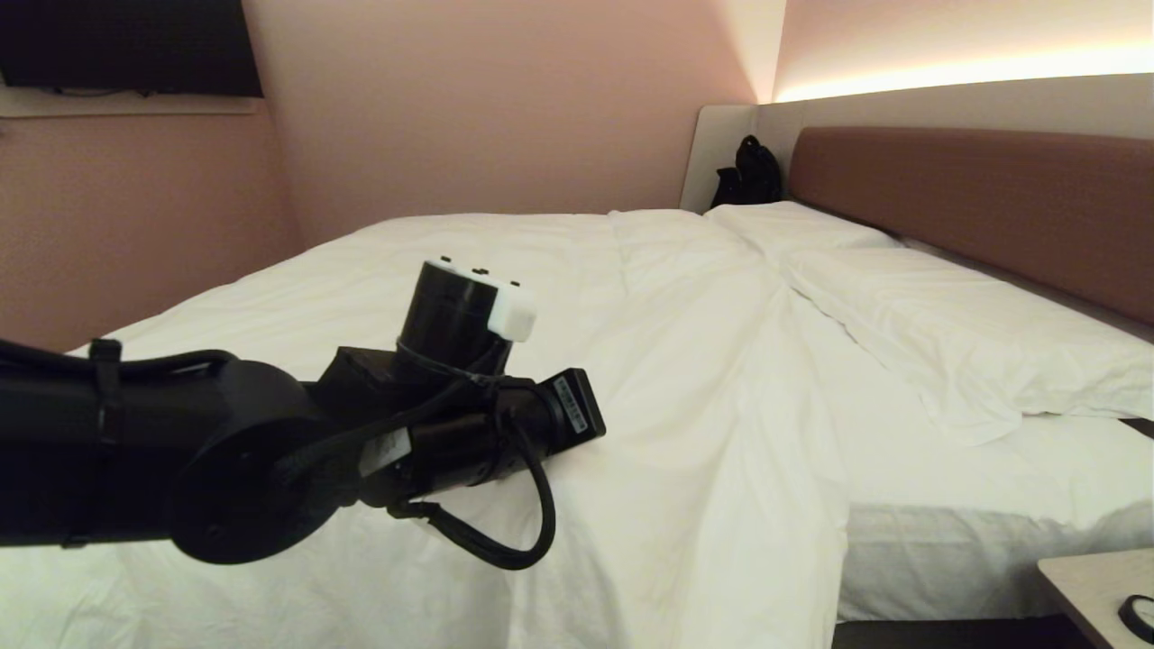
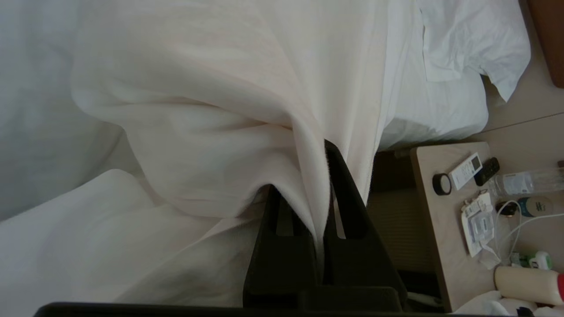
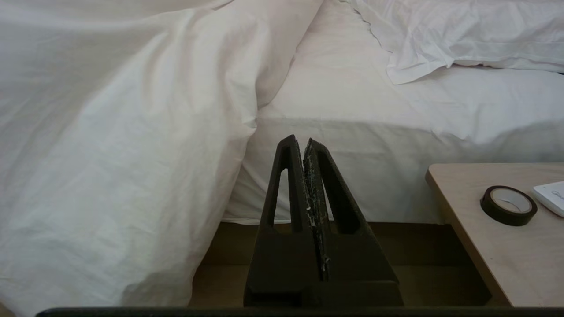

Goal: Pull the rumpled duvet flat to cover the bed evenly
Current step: Flatten the corners of the folded blanket

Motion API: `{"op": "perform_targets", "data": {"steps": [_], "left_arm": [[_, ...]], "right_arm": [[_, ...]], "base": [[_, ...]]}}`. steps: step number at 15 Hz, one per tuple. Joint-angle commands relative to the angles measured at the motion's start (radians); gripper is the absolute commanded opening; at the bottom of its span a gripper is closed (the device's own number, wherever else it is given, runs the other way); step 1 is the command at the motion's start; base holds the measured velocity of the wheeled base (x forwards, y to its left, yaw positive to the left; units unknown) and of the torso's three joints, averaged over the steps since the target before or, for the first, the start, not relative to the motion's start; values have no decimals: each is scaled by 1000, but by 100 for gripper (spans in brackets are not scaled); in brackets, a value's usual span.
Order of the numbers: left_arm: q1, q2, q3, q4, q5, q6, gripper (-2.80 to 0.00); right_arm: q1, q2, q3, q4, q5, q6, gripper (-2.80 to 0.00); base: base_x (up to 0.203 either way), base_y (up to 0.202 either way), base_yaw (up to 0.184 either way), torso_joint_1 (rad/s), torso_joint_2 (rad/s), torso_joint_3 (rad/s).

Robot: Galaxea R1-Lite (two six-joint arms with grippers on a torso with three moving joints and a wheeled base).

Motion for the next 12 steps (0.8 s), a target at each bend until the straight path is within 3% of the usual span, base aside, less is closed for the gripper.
{"op": "perform_targets", "data": {"steps": [1, 12], "left_arm": [[-14, 30, -5, -2, 0, -21, -280], [-48, 136, -3, -11, -19, -59, -280]], "right_arm": [[0, 0, 0, 0, 0, 0, -280], [0, 0, 0, 0, 0, 0, -280]], "base": [[0, 0, 0, 0, 0, 0], [0, 0, 0, 0, 0, 0]]}}
